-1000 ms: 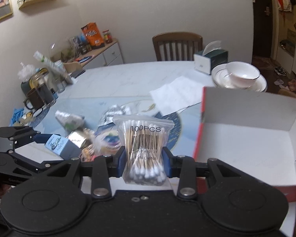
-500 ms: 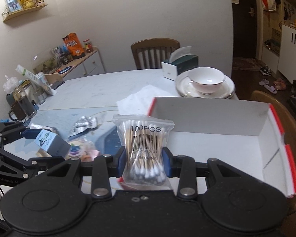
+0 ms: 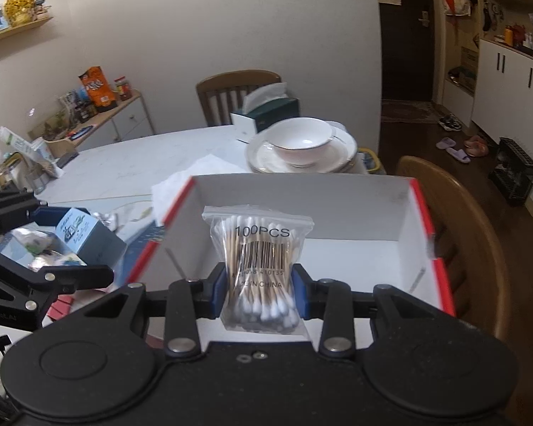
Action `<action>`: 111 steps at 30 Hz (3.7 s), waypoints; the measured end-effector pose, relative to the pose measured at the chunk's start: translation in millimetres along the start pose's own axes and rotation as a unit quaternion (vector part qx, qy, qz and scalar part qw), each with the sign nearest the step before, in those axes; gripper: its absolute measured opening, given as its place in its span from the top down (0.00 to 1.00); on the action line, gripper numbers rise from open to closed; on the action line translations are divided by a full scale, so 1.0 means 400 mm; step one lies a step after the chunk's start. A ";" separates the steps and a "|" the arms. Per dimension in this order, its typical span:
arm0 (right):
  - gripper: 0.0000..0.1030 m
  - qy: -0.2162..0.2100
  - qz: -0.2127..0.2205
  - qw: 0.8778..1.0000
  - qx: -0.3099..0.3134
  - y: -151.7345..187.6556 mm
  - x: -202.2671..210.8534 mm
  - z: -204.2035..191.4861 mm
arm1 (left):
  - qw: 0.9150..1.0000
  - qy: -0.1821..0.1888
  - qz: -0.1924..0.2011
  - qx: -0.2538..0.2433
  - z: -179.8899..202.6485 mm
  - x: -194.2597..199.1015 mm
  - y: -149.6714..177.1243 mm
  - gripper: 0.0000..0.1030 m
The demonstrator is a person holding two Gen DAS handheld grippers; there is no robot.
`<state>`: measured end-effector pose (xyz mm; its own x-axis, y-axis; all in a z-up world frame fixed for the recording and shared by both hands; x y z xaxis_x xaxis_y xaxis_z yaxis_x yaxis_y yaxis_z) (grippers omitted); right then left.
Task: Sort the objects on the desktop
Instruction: 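Carry the milk carton and cotton swab bag with both grippers into the red box, then lower both items into the box and open both grippers, then withdraw both grippers from the box back over the table items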
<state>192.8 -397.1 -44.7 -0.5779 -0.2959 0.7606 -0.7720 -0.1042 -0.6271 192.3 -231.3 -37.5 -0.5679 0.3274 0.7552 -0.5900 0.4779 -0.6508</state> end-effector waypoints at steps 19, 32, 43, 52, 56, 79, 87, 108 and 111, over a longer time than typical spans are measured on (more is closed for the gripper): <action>0.65 0.026 -0.061 0.998 0.010 0.000 -0.107 0.129 | 0.993 0.026 -0.103 -0.055 0.072 -0.267 -0.088 0.26; 0.65 0.041 -0.134 0.990 0.034 0.013 -0.191 0.135 | 0.980 0.038 -0.193 -0.039 0.051 -0.386 -0.091 0.26; 0.65 0.046 -0.172 0.983 0.039 0.037 -0.236 0.133 | 0.967 0.051 -0.246 -0.041 0.054 -0.432 -0.054 0.26; 0.63 0.048 -0.189 0.980 0.046 0.051 -0.249 0.134 | 0.967 0.063 -0.246 -0.030 0.053 -0.422 -0.048 0.26; 0.62 0.048 -0.187 0.980 0.045 0.050 -0.249 0.136 | 0.968 0.067 -0.240 -0.028 0.056 -0.409 -0.047 0.25; 0.31 0.018 -0.115 0.993 0.033 0.002 -0.147 0.128 | 0.985 0.084 -0.145 0.033 0.042 -0.267 -0.066 0.05; 0.29 -0.009 -0.079 0.997 0.024 -0.007 -0.097 0.111 | 0.989 0.086 -0.102 0.060 0.032 -0.197 -0.066 0.02; 0.25 -0.031 -0.016 0.999 0.025 -0.016 -0.011 -0.060 | 0.991 0.038 0.006 0.128 -0.090 0.056 0.064 0.01; 0.24 -0.032 -0.009 0.999 0.026 -0.012 -0.001 -0.102 | 0.989 0.034 0.017 0.142 -0.127 0.088 0.096 0.00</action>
<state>185.7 -357.7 -35.1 -0.5445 -0.3527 0.7610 -0.7669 -0.1580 -0.6220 178.9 -159.9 -32.0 -0.5550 0.3983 0.7303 -0.7148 0.2206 -0.6636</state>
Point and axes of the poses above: each gripper's, at about its wrist camera, not at the fingertips, and x roughly against the way its jaws point, z to its right, y to its underside, the point moved 5 cm from there along -x, roughly the way its jaws point, and after that the axes turned 8 degrees about -z, right-handed, at the moved point
